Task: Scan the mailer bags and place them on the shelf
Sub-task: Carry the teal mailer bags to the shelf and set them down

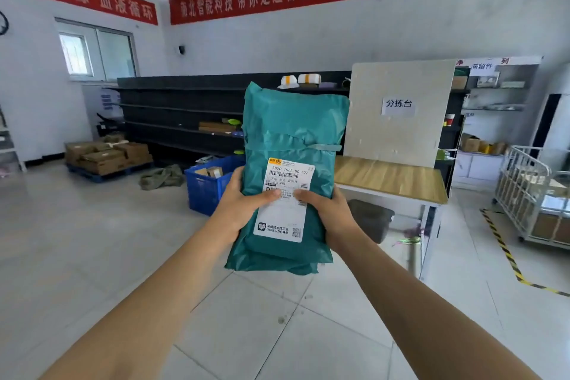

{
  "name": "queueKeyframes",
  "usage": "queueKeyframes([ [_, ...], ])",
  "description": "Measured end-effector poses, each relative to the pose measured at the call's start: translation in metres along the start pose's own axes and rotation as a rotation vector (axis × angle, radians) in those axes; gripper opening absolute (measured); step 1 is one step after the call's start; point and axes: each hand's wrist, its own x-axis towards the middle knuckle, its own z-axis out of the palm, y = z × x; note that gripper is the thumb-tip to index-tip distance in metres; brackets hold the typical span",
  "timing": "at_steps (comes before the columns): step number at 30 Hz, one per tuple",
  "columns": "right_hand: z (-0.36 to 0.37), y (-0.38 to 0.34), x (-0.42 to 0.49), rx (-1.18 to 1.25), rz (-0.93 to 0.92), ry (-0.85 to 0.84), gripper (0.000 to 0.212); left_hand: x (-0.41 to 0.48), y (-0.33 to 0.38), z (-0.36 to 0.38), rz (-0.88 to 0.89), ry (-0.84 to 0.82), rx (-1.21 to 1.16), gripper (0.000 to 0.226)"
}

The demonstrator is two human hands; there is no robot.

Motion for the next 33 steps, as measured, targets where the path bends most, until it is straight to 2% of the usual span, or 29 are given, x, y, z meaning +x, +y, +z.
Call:
queueKeyframes([
  [4,-0.015,0.005,0.079,0.033,0.004,-0.021,0.047,0.075,-0.013,0.016,0.033,-0.013,0.059,0.055],
  [6,-0.020,0.008,0.125,0.034,0.008,-0.064,0.045,0.114,-0.025,0.020,0.045,0.023,0.050,0.058],
  [10,-0.018,0.017,0.222,0.004,-0.018,-0.197,0.043,0.188,-0.049,0.020,0.090,0.167,0.009,0.057],
  [15,0.022,0.028,0.345,0.033,0.050,-0.353,0.041,0.277,-0.053,-0.009,0.086,0.383,0.044,0.050],
  [18,0.069,0.050,0.403,0.056,0.071,-0.476,0.036,0.313,-0.052,-0.047,0.103,0.513,0.073,0.050],
  [22,0.153,0.092,0.453,0.103,0.126,-0.615,0.041,0.343,-0.054,-0.120,0.111,0.650,0.145,0.055],
  [26,0.255,0.125,0.492,0.143,0.126,-0.768,0.031,0.371,-0.047,-0.213,0.166,0.791,0.190,0.051],
  [33,0.443,0.163,0.552,0.172,0.139,-0.950,0.036,0.421,-0.019,-0.382,0.218,0.939,0.230,0.053],
])
